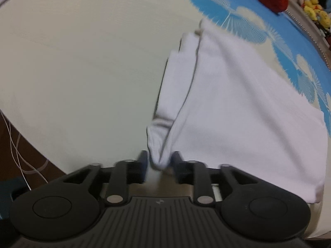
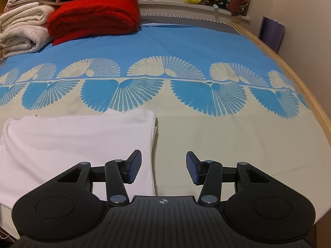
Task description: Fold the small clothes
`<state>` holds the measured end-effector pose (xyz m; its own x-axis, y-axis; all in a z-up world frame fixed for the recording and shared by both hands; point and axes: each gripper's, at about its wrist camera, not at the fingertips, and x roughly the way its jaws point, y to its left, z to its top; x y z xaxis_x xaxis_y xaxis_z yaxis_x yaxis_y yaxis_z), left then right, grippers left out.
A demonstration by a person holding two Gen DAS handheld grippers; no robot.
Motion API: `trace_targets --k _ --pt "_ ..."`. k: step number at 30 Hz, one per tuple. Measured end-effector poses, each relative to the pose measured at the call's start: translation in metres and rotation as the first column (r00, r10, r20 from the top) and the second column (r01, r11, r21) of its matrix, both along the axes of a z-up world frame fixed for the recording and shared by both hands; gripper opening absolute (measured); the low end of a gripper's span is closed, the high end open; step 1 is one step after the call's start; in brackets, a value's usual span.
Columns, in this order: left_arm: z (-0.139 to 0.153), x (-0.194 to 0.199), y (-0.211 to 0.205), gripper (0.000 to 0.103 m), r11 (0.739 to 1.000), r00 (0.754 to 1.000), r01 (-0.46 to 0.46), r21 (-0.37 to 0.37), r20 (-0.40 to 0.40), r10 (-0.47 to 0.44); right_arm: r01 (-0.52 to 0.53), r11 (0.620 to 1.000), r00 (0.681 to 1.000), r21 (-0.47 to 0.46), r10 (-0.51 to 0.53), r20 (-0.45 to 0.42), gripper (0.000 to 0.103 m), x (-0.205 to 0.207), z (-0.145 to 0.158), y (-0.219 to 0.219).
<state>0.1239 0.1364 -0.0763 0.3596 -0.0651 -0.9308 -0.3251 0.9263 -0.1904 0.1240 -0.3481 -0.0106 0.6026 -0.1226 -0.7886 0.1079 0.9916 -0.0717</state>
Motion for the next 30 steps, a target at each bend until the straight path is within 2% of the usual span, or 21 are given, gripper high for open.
trace_targets --k 2,6,7,8,9,10,14,20,26,30 --pt "0.000 0.003 -0.002 0.038 1.000 1.000 0.000 0.016 0.013 0.000 0.002 1.000 1.000 -0.001 -0.002 0.000 0.050 0.000 0.000 0.000" --pt "-0.003 0.010 -0.004 0.039 1.000 0.999 -0.015 0.024 0.032 0.014 0.016 1.000 1.000 0.000 -0.016 -0.001 0.050 -0.002 0.000 -0.004" --pt "-0.003 0.011 -0.006 0.036 0.999 0.999 -0.009 0.036 0.037 0.008 0.019 1.000 1.000 0.000 -0.019 -0.001 0.050 -0.002 0.000 -0.005" --pt "-0.002 0.010 -0.009 0.022 0.999 0.999 0.000 0.050 0.042 -0.002 0.022 1.000 1.000 0.001 -0.022 -0.001 0.050 -0.002 0.000 -0.006" --pt "-0.002 0.010 -0.011 0.013 0.998 0.999 0.013 0.060 0.052 -0.016 0.025 1.000 1.000 0.000 -0.025 -0.001 0.050 -0.003 0.000 -0.007" --pt "-0.001 0.011 -0.012 0.010 0.998 0.998 0.017 0.059 0.057 -0.020 0.027 1.000 1.000 0.000 -0.027 0.000 0.050 -0.003 -0.001 -0.008" --pt "0.007 0.013 -0.020 0.008 0.994 0.997 0.022 0.107 0.073 -0.030 0.032 0.999 0.999 -0.001 -0.032 0.002 0.050 -0.005 -0.003 -0.010" --pt "0.037 0.014 -0.038 0.007 0.981 0.987 0.046 0.189 0.144 -0.074 0.034 0.999 0.999 0.001 -0.034 -0.004 0.050 -0.001 -0.008 -0.009" --pt "0.086 0.009 -0.076 0.007 0.970 0.950 0.072 0.230 0.281 -0.137 0.059 0.998 0.998 0.016 -0.060 0.017 0.050 0.000 -0.010 -0.011" --pt "0.107 0.014 -0.119 0.007 0.966 0.920 0.114 0.233 0.343 -0.192 0.082 0.996 0.995 0.038 -0.084 0.052 0.050 -0.002 -0.003 -0.019"
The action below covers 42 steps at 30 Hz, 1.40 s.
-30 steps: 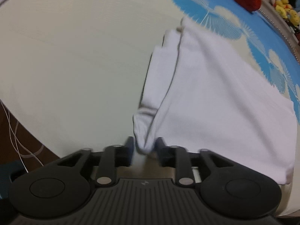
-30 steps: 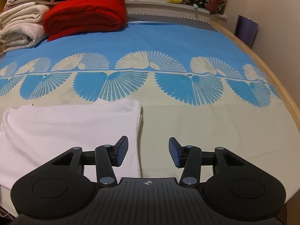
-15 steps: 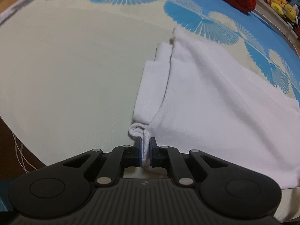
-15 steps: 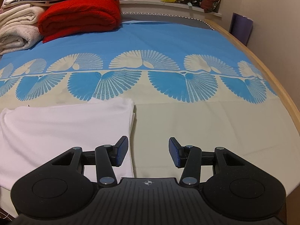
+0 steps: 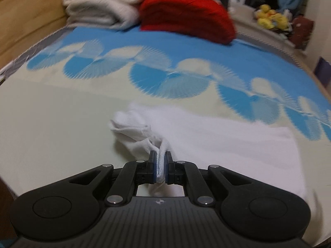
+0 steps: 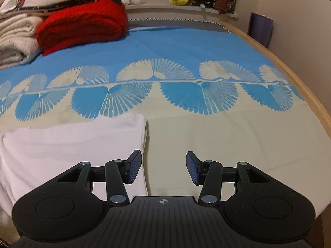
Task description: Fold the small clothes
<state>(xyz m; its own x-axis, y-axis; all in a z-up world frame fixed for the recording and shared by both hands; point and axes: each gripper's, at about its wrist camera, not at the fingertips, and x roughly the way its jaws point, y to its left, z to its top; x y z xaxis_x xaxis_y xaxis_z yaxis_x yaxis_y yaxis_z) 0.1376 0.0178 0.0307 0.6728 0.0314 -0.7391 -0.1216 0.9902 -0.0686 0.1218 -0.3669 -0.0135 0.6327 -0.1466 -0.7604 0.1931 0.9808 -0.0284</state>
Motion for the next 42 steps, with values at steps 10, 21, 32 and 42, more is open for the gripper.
trace_targets --k 10,21,32,42 --pt "0.006 -0.015 -0.169 0.007 0.946 0.940 0.317 0.074 0.105 -0.324 0.093 0.995 0.995 0.035 -0.095 0.043 0.050 -0.012 0.010 -0.044" --pt "-0.014 -0.001 -0.221 0.029 0.807 0.811 0.577 -0.127 -0.029 -0.584 0.166 0.975 0.985 0.150 -0.172 0.029 0.050 -0.022 0.004 -0.086" --pt "0.025 0.059 -0.088 0.038 0.927 0.937 0.350 0.133 -0.041 -0.347 -0.037 0.905 0.997 0.424 0.062 -0.045 0.050 0.005 -0.043 -0.035" --pt "0.001 0.029 -0.068 0.038 0.877 0.914 0.403 0.263 -0.059 -0.402 0.023 0.884 0.977 0.468 0.080 -0.200 0.059 0.069 -0.093 0.020"
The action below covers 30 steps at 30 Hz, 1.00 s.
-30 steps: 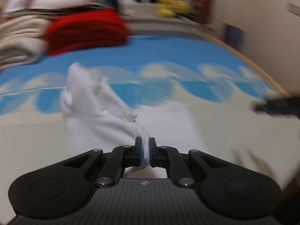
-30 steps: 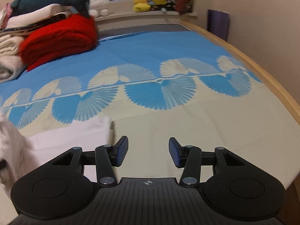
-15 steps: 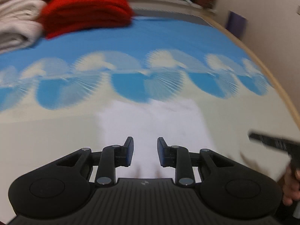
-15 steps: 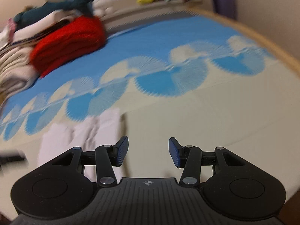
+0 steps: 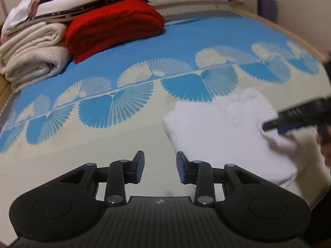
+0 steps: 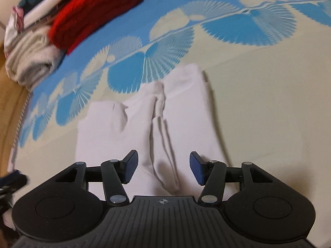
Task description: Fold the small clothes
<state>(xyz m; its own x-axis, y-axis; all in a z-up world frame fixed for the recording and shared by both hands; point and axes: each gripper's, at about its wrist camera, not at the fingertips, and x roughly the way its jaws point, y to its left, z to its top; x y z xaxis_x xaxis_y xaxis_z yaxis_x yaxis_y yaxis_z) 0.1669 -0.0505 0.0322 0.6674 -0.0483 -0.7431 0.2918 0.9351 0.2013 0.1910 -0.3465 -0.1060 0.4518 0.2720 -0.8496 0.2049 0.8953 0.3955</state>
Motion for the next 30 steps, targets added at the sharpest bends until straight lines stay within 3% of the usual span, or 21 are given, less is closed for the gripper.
trace_targets --k 5,6,7,8,10,11,14,15,17,19,22,24,27,30 --pt "-0.011 -0.002 0.002 0.038 0.996 0.999 0.038 0.075 -0.008 -0.038 0.006 1.000 1.000 0.003 -0.006 -0.021 0.056 0.022 -0.017 0.016" --pt "-0.013 -0.001 0.003 0.038 0.996 0.999 0.040 0.080 -0.011 -0.039 -0.012 1.000 1.000 -0.009 0.012 -0.014 0.048 0.024 -0.018 0.020" --pt "-0.015 0.002 0.004 0.038 0.996 0.999 0.038 0.081 -0.014 -0.037 -0.046 0.998 0.999 -0.031 0.046 0.002 0.021 0.023 -0.016 0.026" --pt "-0.017 0.005 0.006 0.038 0.996 0.999 0.032 0.079 -0.019 -0.030 -0.077 0.996 0.997 -0.055 0.078 0.019 0.014 0.024 -0.014 0.031" --pt "-0.017 0.011 0.010 0.038 0.998 0.999 0.006 0.064 -0.033 -0.004 -0.117 0.989 0.989 -0.087 0.124 0.081 0.011 0.019 0.000 0.036" --pt "-0.016 0.014 0.013 0.038 0.999 0.999 -0.008 0.048 -0.040 0.010 -0.109 0.993 0.986 -0.052 0.114 0.122 0.011 0.015 0.009 0.031" --pt "-0.011 0.021 0.014 0.038 0.999 0.998 -0.029 -0.017 -0.062 0.028 -0.018 0.982 0.960 0.186 -0.035 0.278 0.010 -0.012 0.044 -0.010" --pt "-0.010 0.023 0.012 0.038 0.999 0.997 -0.030 -0.035 -0.069 0.028 0.005 0.976 0.941 0.218 -0.079 0.330 0.010 -0.024 0.055 -0.024" --pt "-0.009 0.025 0.003 0.038 0.998 0.997 -0.021 -0.057 -0.079 0.017 0.036 0.982 0.916 0.187 -0.107 0.387 0.010 -0.038 0.068 -0.043" --pt "-0.012 0.027 -0.011 0.038 0.998 0.996 -0.004 -0.067 -0.091 -0.002 0.071 0.993 0.930 0.093 -0.099 0.354 0.010 -0.038 0.064 -0.058" --pt "-0.018 0.028 -0.033 0.038 0.996 0.993 0.022 -0.085 -0.118 -0.032 0.112 0.990 0.978 -0.088 -0.095 0.185 0.020 -0.024 0.036 -0.068" --pt "-0.026 0.028 -0.046 0.038 0.995 0.988 0.030 -0.095 -0.146 -0.044 0.155 0.977 0.977 -0.145 -0.130 0.166 0.020 -0.025 0.030 -0.076" --pt "-0.038 0.029 -0.061 0.038 0.992 0.978 0.039 -0.118 -0.199 -0.062 0.164 0.984 0.971 -0.070 -0.148 0.188 0.030 -0.035 0.034 -0.081" --pt "-0.054 0.031 -0.072 0.038 0.987 0.957 0.079 -0.139 -0.267 -0.114 0.039 0.999 0.986 -0.023 -0.035 0.164 0.037 -0.035 0.031 -0.069"
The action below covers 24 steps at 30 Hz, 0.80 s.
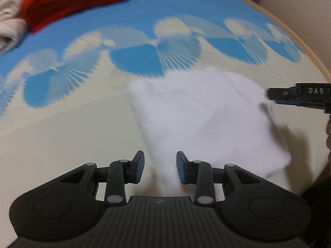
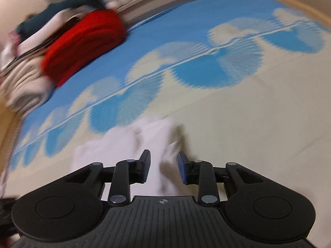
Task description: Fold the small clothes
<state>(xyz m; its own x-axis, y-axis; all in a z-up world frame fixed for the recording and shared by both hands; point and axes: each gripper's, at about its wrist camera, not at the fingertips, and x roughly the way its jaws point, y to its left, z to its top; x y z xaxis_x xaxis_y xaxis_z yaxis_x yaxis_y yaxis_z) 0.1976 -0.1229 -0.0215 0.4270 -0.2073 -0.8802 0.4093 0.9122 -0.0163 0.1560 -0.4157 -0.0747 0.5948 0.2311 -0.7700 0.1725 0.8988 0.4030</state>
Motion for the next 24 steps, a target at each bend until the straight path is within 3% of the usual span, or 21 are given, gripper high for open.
trace_targets --k 2,4,5,7,9,12,14,16,19,21,24 --pt "-0.026 0.000 -0.012 0.038 0.997 0.990 0.073 0.030 -0.124 -0.069 -0.073 0.994 0.994 -0.076 0.066 -0.082 0.051 0.005 -0.012 0.015" --pt "-0.047 -0.007 -0.025 0.039 0.982 0.972 0.149 0.116 -0.201 -0.124 -0.117 0.973 0.969 -0.199 0.068 -0.237 0.055 0.005 -0.037 0.022" --pt "-0.053 -0.011 -0.030 0.040 0.970 0.966 0.185 0.156 -0.209 -0.151 -0.105 0.975 0.958 -0.197 0.046 -0.282 0.066 0.005 -0.045 0.019" --pt "-0.052 -0.013 -0.036 0.042 0.964 0.965 0.200 0.176 -0.204 -0.163 -0.027 0.991 0.959 -0.131 -0.011 -0.285 0.067 0.005 -0.045 0.008" --pt "-0.043 -0.007 -0.031 0.049 0.983 0.972 0.143 0.117 -0.202 -0.117 0.005 0.993 0.969 -0.119 -0.034 -0.243 0.066 0.006 -0.036 0.002" --pt "-0.025 0.003 -0.017 0.067 0.999 0.986 0.038 0.000 -0.164 -0.038 0.063 0.995 0.990 -0.073 -0.072 -0.121 0.064 0.004 -0.019 -0.001" --pt "-0.014 0.015 -0.008 0.087 0.996 0.991 -0.065 -0.055 -0.123 0.058 0.099 0.994 0.994 -0.043 -0.101 -0.042 0.067 0.004 -0.009 -0.004" --pt "-0.011 0.026 0.005 0.089 0.979 0.980 -0.176 -0.103 -0.115 0.164 0.117 0.992 0.993 -0.045 -0.118 -0.022 0.071 0.009 -0.009 -0.004" --pt "-0.022 0.044 0.021 0.089 0.935 0.939 -0.316 -0.162 -0.195 0.284 0.112 0.992 0.988 -0.054 -0.117 -0.101 0.071 0.024 -0.024 -0.002" --pt "-0.032 0.053 0.025 0.089 0.913 0.915 -0.367 -0.178 -0.247 0.320 0.112 0.992 0.978 -0.064 -0.122 -0.170 0.071 0.028 -0.036 0.001" --pt "-0.047 0.060 0.031 0.089 0.878 0.879 -0.430 -0.209 -0.317 0.355 0.114 0.991 0.971 -0.070 -0.126 -0.205 0.072 0.033 -0.044 0.004"
